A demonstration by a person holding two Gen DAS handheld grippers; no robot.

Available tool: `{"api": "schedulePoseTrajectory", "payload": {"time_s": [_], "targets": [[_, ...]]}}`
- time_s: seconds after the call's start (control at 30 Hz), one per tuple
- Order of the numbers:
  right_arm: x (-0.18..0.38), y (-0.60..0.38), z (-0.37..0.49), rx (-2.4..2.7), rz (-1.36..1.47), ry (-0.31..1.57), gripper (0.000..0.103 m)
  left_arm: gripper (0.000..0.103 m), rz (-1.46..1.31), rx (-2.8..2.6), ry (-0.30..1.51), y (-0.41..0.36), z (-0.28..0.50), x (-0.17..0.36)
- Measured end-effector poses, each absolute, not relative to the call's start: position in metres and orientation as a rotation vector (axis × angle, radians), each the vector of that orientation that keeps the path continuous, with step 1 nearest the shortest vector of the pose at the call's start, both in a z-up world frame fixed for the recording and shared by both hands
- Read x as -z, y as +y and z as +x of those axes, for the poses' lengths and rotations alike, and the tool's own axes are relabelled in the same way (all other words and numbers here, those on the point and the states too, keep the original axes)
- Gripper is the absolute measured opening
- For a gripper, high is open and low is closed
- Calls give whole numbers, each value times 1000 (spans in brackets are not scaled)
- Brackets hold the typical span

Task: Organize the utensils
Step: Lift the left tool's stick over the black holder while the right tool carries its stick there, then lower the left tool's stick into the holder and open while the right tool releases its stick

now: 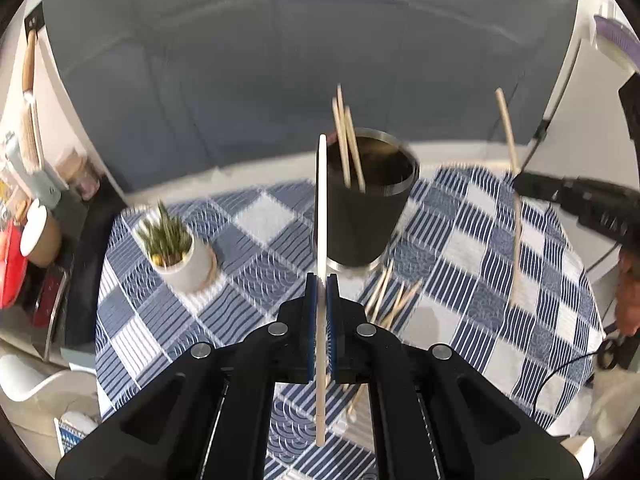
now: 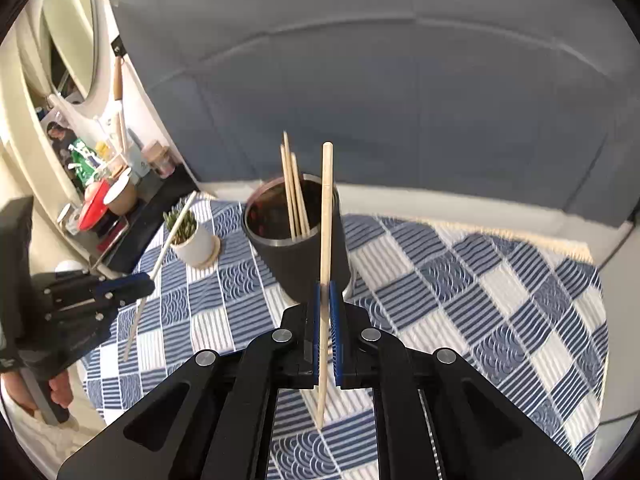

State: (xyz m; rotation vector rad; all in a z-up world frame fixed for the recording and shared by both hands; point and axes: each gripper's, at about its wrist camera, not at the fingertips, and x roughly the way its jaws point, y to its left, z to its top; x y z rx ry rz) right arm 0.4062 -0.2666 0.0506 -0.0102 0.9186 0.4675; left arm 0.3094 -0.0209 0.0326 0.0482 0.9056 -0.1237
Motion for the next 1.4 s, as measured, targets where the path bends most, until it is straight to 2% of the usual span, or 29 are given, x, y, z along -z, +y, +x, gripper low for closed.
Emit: {"api": "schedulePoseTrajectory", "payload": {"time_s": [0.33,0.67,0.83,1.07,1.4], "targets": [[-89,-250,440,-503,-41,835,5,5,2,167,779,-29,345,-81],[-135,-247,479,-569,-24,707,5,5,-110,168,635,-30,379,-90],[-149,-249,483,-673,11,506,5,5,-130,157,553,-34,385,-88],[-135,-245,488,-793,18,396,5,5,-176,147,421,-32,390,-81],[-76,-232,490,-870,-13,352,5,5,-131,116,342,-44,400,-49]]}}
